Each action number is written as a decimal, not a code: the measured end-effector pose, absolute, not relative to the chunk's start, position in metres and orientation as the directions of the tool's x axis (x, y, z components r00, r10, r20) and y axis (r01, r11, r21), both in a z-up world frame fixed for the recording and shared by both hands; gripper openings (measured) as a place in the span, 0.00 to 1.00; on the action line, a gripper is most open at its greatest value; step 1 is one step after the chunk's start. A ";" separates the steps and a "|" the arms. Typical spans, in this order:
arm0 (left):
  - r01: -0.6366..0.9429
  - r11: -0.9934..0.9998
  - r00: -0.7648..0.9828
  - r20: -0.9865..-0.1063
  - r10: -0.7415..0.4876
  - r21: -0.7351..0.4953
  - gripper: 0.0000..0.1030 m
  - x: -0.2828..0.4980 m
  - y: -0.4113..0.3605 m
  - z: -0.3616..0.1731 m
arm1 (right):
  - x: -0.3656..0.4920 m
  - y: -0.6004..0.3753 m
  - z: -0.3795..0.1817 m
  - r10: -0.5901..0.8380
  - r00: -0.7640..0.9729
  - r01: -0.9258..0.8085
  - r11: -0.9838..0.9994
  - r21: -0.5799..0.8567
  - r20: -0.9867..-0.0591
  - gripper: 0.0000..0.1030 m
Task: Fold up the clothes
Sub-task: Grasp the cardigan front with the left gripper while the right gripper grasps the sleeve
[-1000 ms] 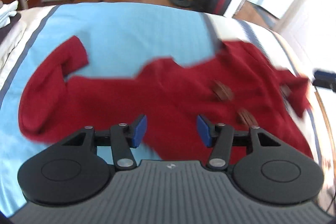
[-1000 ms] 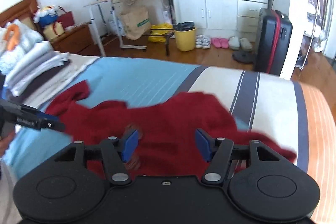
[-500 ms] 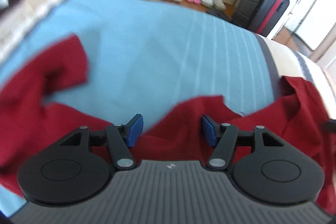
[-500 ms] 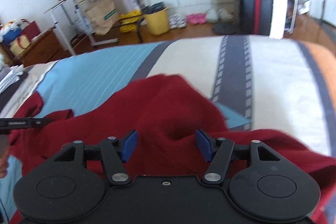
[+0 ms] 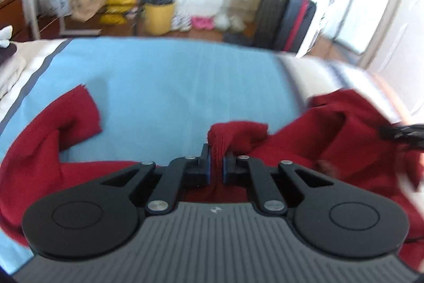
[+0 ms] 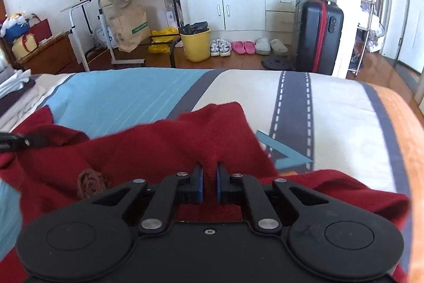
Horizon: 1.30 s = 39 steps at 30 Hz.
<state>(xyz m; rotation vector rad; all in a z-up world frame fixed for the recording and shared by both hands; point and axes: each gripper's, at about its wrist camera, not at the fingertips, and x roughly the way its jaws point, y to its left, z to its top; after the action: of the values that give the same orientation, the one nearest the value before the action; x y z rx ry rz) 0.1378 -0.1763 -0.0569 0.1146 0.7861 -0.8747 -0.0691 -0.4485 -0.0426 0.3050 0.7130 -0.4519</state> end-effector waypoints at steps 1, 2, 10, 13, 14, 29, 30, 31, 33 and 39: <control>0.735 0.643 0.378 -0.658 -0.652 -0.215 0.07 0.128 -0.170 -0.051 | -0.077 -0.444 -0.038 -0.271 0.667 0.487 0.863 0.131 -0.694 0.10; 0.741 0.638 0.375 -0.660 -0.651 -0.208 0.07 0.121 -0.165 -0.047 | -0.085 -0.439 -0.034 -0.216 0.667 0.468 0.866 0.176 -0.713 0.10; 0.692 0.676 0.259 -0.787 -0.560 -0.254 0.07 0.109 -0.142 -0.071 | -0.118 -0.398 -0.052 0.142 0.518 0.258 0.914 0.312 -0.844 0.13; 0.698 0.673 0.259 -0.790 -0.556 -0.245 0.07 0.108 -0.143 -0.073 | -0.118 -0.409 -0.039 0.187 0.552 0.213 0.910 0.355 -0.812 0.21; 0.701 0.670 0.260 -0.787 -0.560 -0.246 0.08 0.108 -0.141 -0.074 | -0.122 -0.416 -0.030 0.192 0.605 0.212 0.897 0.388 -0.773 0.25; 0.799 0.569 0.272 -0.726 -0.632 -0.196 0.10 0.114 -0.156 -0.078 | -0.109 -0.459 -0.052 -0.098 0.730 0.408 0.857 0.316 -0.677 0.56; 0.799 0.563 0.265 -0.717 -0.645 -0.211 0.11 0.117 -0.156 -0.078 | -0.105 -0.457 -0.056 -0.118 0.713 0.415 0.865 0.280 -0.691 0.56; 0.801 0.553 0.256 -0.704 -0.662 -0.229 0.14 0.119 -0.156 -0.078 | -0.102 -0.455 -0.063 -0.118 0.697 0.413 0.873 0.260 -0.708 0.56; 0.803 0.534 0.238 -0.680 -0.693 -0.264 0.39 0.124 -0.158 -0.080 | -0.098 -0.455 -0.075 -0.088 0.683 0.401 0.875 0.271 -0.725 0.56; 0.762 0.540 0.212 -0.650 -0.730 -0.358 0.06 0.138 -0.165 -0.090 | -0.098 -0.432 -0.066 -0.182 0.716 0.356 0.926 0.127 -0.674 0.13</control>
<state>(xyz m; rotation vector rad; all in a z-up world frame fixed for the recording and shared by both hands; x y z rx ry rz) 0.1379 -0.1652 -0.0901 0.0427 0.8768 -1.0367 -0.0975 -0.4324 -0.0655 0.2568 0.7146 -0.3016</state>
